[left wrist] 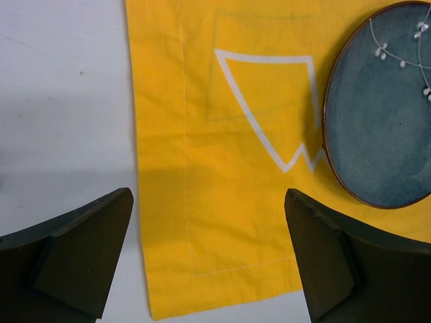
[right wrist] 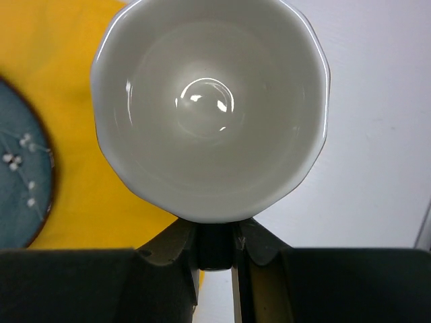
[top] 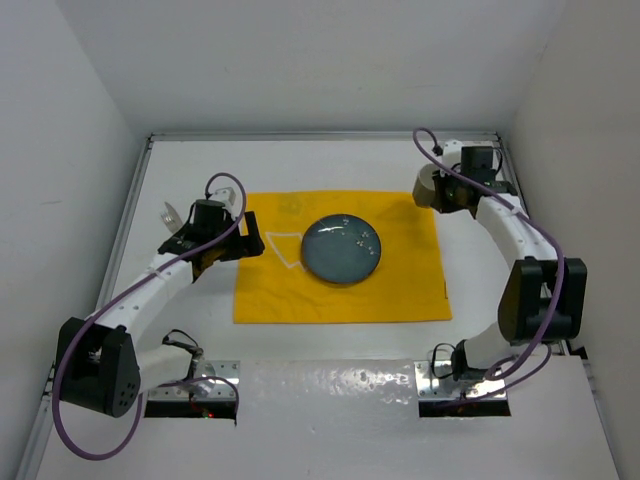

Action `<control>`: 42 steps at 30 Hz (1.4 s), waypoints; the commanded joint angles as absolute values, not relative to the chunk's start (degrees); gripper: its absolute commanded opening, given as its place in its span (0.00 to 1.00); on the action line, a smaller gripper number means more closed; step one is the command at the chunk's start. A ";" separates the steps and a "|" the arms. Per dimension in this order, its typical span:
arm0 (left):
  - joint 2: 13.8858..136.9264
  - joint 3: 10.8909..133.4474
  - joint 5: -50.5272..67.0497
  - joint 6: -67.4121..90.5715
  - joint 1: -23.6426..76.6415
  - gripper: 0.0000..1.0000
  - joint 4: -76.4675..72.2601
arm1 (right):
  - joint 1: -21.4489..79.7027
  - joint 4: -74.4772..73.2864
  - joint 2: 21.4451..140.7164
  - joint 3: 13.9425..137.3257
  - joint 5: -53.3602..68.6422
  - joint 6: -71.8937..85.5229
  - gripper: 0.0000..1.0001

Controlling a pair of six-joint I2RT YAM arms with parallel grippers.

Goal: Set the dinner table for one person

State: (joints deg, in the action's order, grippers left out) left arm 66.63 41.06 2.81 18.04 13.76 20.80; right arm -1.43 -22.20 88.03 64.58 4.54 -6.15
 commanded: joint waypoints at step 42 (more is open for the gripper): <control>66.36 41.04 1.58 17.40 12.92 0.94 18.98 | 1.76 -19.78 101.34 68.38 2.38 -17.58 0.02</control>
State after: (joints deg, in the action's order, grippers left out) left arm 66.63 41.06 2.11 18.04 13.76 20.78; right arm 2.28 -22.55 103.46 69.71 6.00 -16.43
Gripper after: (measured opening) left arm 0.937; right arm 0.188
